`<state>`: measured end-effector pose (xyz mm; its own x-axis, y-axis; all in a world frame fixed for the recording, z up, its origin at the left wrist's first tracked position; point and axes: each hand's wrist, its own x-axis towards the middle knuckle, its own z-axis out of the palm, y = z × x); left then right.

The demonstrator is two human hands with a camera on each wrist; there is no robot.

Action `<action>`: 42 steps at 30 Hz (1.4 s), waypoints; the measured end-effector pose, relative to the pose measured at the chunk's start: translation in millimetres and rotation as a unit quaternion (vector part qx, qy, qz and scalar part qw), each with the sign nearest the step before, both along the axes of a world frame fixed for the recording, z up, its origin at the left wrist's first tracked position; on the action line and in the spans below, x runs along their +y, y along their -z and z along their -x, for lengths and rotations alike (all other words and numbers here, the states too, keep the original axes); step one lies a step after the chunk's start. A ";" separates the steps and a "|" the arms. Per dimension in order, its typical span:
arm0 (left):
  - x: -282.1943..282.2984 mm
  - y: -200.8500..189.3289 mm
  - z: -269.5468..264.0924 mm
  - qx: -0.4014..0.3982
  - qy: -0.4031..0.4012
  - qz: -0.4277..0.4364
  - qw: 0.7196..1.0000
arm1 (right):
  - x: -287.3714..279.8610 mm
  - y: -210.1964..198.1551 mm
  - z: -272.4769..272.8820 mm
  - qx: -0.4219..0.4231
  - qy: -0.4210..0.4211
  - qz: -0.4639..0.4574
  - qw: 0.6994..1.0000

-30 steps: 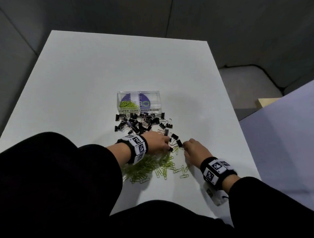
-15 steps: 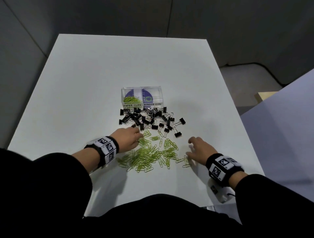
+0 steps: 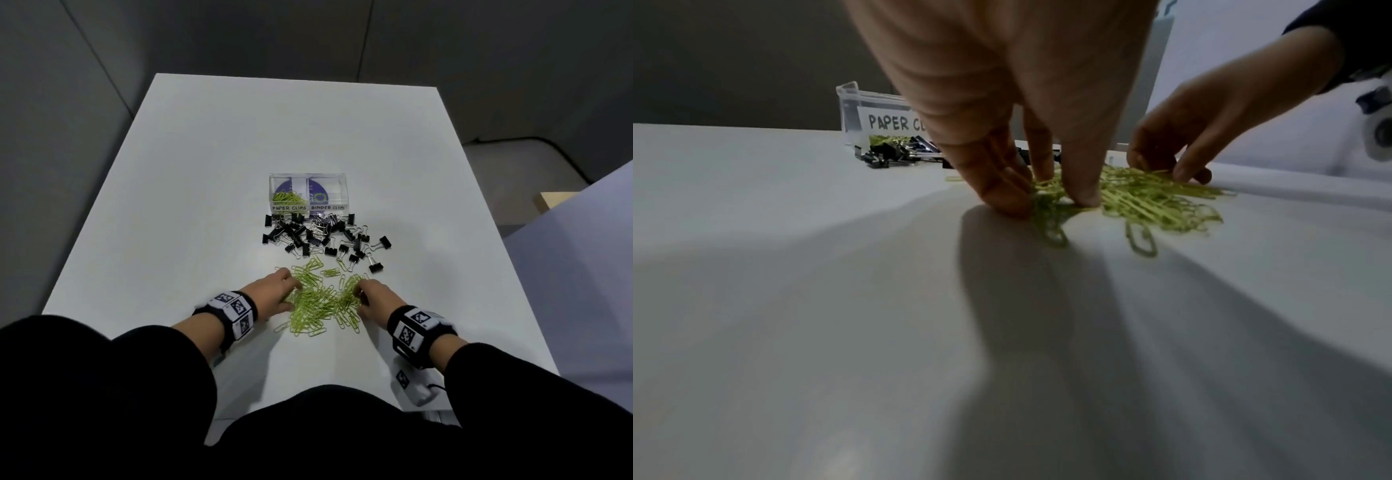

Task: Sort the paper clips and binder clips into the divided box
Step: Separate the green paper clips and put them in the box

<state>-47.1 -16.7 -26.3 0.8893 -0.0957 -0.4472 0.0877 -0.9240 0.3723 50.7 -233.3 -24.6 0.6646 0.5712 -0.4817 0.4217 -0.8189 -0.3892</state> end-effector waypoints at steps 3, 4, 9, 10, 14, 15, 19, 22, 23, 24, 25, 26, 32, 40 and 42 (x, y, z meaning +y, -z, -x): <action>1.8 -8.0 0.5 -0.023 -0.014 -0.008 1.000 | 4.5 -2.7 -3.1 -0.049 -0.001 -0.035 0.998; 5.5 -10.2 2.9 -0.025 -0.025 -0.011 0.999 | 2.6 -3.1 -6.1 -0.071 0.012 -0.034 0.997; 22.2 -9.7 19.7 0.054 -0.060 -0.038 0.996 | -5.5 -1.1 -9.2 -0.093 0.009 0.055 0.994; 22.4 -7.3 21.8 0.057 -0.070 -0.039 0.995 | -3.2 0.6 -5.4 -0.098 0.000 0.054 0.994; 7.5 -2.9 19.8 0.023 -0.101 -0.008 0.995 | 13.4 6.7 11.4 -0.123 -0.065 0.035 0.990; 1.7 -2.7 17.8 0.012 -0.093 -0.001 0.996 | 17.6 6.1 13.1 -0.128 -0.079 0.034 0.988; -11.9 -4.7 6.3 -0.079 -0.035 -0.033 0.996 | 30.5 -0.8 5.7 -0.141 -0.077 -0.004 0.987; -15.6 -4.9 -6.4 -0.109 -0.017 -0.067 0.992 | 36.2 1.4 0.0 -0.158 -0.114 0.015 0.981; -16.6 -4.5 -9.3 -0.090 -0.014 -0.075 0.993 | 36.7 4.1 -0.9 -0.165 -0.126 0.034 0.978; -17.7 -4.2 -11.2 -0.068 -0.011 -0.080 0.994 | 36.2 6.7 -1.3 -0.170 -0.134 0.049 0.975; -18.4 -3.0 -11.8 -0.051 -0.002 -0.083 0.995 | 35.1 8.8 -0.7 -0.171 -0.139 0.059 0.974; -18.7 -1.1 -11.7 -0.044 0.010 -0.084 0.995 | 34.1 10.1 0.0 -0.170 -0.145 0.061 0.973; -10.1 -3.5 -3.7 -0.060 0.040 -0.077 0.994 | 23.8 -3.7 -1.6 -0.144 -0.164 -0.017 0.976; -11.5 -1.7 5.5 -0.021 0.013 -0.101 0.995 | 22.4 -0.5 -0.5 -0.035 -0.123 0.088 0.988; -15.6 -1.0 2.6 -0.039 0.001 -0.081 0.996 | 29.7 0.3 -0.1 -0.033 -0.110 0.075 0.991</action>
